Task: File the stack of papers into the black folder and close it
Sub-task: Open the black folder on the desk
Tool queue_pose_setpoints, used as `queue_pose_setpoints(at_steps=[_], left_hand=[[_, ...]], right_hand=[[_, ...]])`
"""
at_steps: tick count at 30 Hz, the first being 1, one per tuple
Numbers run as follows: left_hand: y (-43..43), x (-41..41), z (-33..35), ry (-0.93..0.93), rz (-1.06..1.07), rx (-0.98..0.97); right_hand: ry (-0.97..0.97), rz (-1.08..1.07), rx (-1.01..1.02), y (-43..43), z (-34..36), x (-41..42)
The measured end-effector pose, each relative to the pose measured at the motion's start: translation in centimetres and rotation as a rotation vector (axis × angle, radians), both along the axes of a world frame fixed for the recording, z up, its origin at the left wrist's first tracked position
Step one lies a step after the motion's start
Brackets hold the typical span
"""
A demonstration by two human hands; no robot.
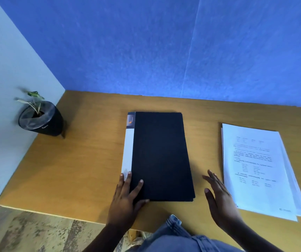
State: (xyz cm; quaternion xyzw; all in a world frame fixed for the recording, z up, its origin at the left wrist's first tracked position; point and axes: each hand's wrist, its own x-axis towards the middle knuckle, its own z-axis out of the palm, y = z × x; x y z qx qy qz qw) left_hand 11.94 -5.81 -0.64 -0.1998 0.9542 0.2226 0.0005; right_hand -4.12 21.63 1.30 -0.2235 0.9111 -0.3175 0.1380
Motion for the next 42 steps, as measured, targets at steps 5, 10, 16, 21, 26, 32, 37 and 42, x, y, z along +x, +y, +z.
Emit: queue_pose_setpoints(at_steps=[5,10,16,21,26,32,37,42], left_hand=[[1.1,-0.2,0.2,0.146,0.037,0.336],[2.3,0.9,1.0,0.299,0.11,0.546],[3.3,2.8,1.7,0.432,0.592,0.766],[2.8,3.6,2.6,0.43,0.9,0.944],[1.8,3.8,2.7,0.397,1.106,1.023],[0.5,4.9,1.5,0.294,1.214,1.194],[-0.7,4.6,1.6,0.171,1.161,1.135],[0.0,5.2,2.8,-0.069,1.124,1.064]], right_hand=[[-0.015,-0.087,-0.058,0.7,0.1,0.0],[-0.029,-0.094,-0.016,1.6,-0.1,0.0],[-0.091,-0.099,0.047,0.8,-0.1,0.0],[-0.12,-0.066,0.064,-0.3,0.1,-0.2],[-0.108,-0.027,0.083,-0.9,0.0,-0.2],[-0.09,0.033,0.135,-0.9,0.0,-0.4],[-0.035,0.082,0.26,-0.9,0.2,-0.1],[0.028,0.189,0.459,-1.1,0.3,0.0]])
